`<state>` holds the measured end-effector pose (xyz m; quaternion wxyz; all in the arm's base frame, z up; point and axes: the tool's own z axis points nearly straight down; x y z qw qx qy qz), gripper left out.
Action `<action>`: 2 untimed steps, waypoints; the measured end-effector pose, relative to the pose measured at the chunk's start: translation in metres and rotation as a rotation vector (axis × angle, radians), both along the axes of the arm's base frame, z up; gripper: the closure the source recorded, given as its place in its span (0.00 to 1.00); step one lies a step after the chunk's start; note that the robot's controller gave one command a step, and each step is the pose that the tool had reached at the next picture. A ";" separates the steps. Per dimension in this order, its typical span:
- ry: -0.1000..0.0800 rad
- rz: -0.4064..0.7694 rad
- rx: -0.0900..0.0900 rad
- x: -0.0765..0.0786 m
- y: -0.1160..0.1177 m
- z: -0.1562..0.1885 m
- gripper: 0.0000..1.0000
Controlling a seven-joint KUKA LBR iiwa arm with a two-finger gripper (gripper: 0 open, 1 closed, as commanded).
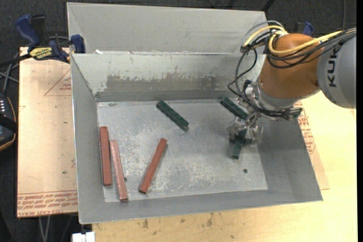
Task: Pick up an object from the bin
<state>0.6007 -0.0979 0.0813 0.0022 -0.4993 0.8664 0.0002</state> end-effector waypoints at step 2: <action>0.012 0.000 0.002 -0.003 0.001 0.027 1.00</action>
Offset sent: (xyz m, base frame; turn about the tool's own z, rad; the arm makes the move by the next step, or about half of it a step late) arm 0.0001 0.0000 0.0092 0.0000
